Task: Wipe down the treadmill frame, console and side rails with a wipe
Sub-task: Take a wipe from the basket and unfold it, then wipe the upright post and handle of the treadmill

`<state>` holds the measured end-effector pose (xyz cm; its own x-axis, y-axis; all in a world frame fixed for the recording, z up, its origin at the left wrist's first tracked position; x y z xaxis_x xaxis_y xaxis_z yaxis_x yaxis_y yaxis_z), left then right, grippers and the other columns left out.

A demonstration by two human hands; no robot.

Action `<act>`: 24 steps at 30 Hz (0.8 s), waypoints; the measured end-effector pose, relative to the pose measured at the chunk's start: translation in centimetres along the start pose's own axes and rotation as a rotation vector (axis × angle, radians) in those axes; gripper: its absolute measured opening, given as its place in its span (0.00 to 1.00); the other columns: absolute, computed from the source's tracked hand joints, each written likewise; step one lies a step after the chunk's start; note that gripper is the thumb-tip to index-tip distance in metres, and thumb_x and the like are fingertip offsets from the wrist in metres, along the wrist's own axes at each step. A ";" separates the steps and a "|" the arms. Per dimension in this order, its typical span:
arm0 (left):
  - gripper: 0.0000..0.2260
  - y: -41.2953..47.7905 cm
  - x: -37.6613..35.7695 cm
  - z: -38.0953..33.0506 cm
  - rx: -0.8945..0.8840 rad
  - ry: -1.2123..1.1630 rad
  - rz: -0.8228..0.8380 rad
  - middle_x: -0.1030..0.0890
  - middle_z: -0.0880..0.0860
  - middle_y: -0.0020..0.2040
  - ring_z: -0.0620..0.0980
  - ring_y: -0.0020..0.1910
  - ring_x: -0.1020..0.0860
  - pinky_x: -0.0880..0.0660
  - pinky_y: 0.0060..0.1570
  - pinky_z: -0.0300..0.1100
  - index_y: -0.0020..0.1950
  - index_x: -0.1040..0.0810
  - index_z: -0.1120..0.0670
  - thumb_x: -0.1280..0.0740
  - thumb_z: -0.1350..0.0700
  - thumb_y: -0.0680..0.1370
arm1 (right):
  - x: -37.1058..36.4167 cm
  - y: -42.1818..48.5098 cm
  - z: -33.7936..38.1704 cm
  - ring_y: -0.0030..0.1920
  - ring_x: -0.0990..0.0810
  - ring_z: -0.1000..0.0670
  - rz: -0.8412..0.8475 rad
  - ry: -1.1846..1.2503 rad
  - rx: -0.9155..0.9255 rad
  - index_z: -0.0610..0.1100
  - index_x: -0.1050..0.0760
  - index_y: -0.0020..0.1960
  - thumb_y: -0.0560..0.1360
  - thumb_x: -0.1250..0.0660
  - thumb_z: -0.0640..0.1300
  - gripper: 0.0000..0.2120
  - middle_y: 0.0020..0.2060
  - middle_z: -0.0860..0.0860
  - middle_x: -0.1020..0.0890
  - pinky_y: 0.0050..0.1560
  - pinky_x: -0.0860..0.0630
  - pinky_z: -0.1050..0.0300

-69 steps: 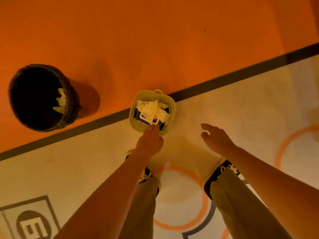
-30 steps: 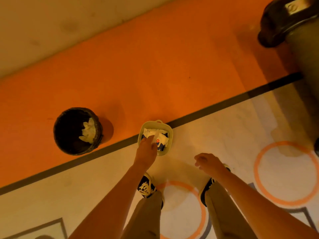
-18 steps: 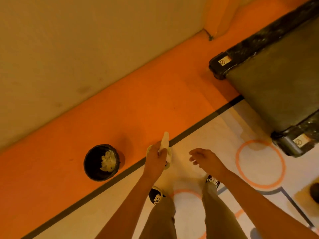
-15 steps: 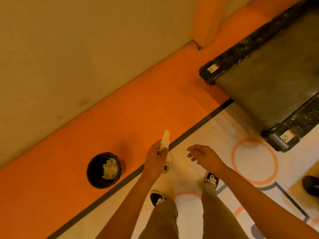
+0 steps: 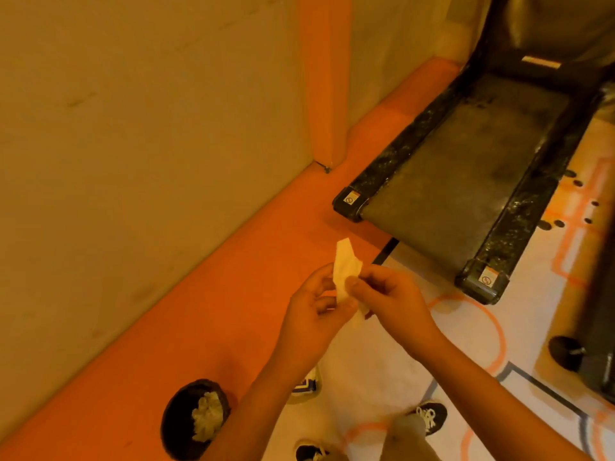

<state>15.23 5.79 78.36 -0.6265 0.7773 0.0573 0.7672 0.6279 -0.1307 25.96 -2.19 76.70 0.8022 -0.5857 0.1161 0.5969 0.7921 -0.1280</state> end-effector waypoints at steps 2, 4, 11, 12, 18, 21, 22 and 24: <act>0.14 0.5 -1.1 -1.7 -0.023 -0.035 -0.008 0.16 0.39 0.53 0.43 0.51 0.16 0.18 0.50 0.44 0.62 0.24 0.45 0.31 0.55 0.77 | 1.8 0.0 1.4 0.39 0.18 0.54 -0.045 -0.005 0.050 0.43 0.16 0.49 0.75 0.32 0.51 0.12 0.39 0.49 0.16 0.37 0.23 0.64; 0.12 1.2 -2.2 -2.5 -0.003 -0.057 -0.016 0.16 0.39 0.49 0.42 0.48 0.16 0.19 0.44 0.39 0.57 0.22 0.48 0.33 0.51 0.74 | 3.5 -0.2 2.3 0.37 0.18 0.55 -0.063 -0.016 0.071 0.42 0.16 0.47 0.76 0.31 0.48 0.10 0.37 0.49 0.17 0.36 0.23 0.63; 0.11 3.6 -5.3 -3.3 0.122 -0.105 -0.041 0.14 0.49 0.47 0.49 0.46 0.15 0.19 0.36 0.41 0.55 0.18 0.49 0.34 0.64 0.81 | 8.7 -0.1 2.7 0.43 0.16 0.50 -0.137 0.029 0.156 0.53 0.18 0.54 0.79 0.33 0.40 0.10 0.44 0.54 0.15 0.42 0.19 0.58; 0.10 3.8 -5.8 -3.2 0.152 -0.154 -0.040 0.14 0.50 0.48 0.50 0.47 0.15 0.19 0.38 0.41 0.54 0.17 0.50 0.34 0.64 0.81 | 9.4 -0.1 2.5 0.47 0.16 0.51 -0.149 -0.003 0.191 0.54 0.18 0.55 0.80 0.33 0.40 0.11 0.46 0.57 0.15 0.44 0.19 0.58; 0.08 4.9 -8.8 -3.6 0.212 -0.337 -0.006 0.14 0.53 0.51 0.51 0.49 0.14 0.19 0.39 0.40 0.56 0.18 0.54 0.34 0.60 0.79 | 12.0 -0.4 2.9 0.54 0.22 0.55 -0.101 -0.304 0.414 0.54 0.21 0.60 0.80 0.39 0.49 0.13 0.52 0.55 0.19 0.47 0.25 0.66; 0.12 6.0 -10.9 -2.8 0.171 -0.178 0.021 0.13 0.49 0.49 0.48 0.48 0.15 0.20 0.41 0.38 0.57 0.19 0.52 0.31 0.66 0.78 | 14.4 -0.6 1.3 0.57 0.22 0.55 -0.052 -0.322 0.351 0.54 0.21 0.62 0.81 0.40 0.45 0.14 0.55 0.55 0.19 0.50 0.23 0.64; 0.13 6.5 -11.7 -2.3 0.161 -0.111 0.026 0.13 0.48 0.48 0.46 0.47 0.15 0.20 0.41 0.38 0.57 0.19 0.51 0.30 0.67 0.77 | 15.9 -0.7 0.3 0.57 0.21 0.55 -0.071 -0.285 0.289 0.54 0.21 0.63 0.81 0.40 0.45 0.15 0.56 0.57 0.19 0.51 0.22 0.63; 0.15 7.8 -13.6 -0.6 0.134 0.056 0.039 0.15 0.46 0.48 0.43 0.46 0.15 0.18 0.41 0.40 0.57 0.19 0.49 0.30 0.68 0.77 | 19.4 -1.2 -2.5 0.56 0.20 0.56 -0.134 -0.218 0.139 0.54 0.21 0.63 0.82 0.40 0.46 0.14 0.56 0.58 0.18 0.51 0.21 0.61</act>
<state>29.83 0.10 77.10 -0.5848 0.8045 0.1042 0.7634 0.5892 -0.2649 40.88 -14.95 76.69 0.6850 -0.6477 0.3337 0.6769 0.7351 0.0374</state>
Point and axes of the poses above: each hand's wrist, its own y-axis towards the middle knuckle, its own x-axis out of the back of the hand, z = x × y, the point moved 8 cm from there along y, towards the middle knuckle
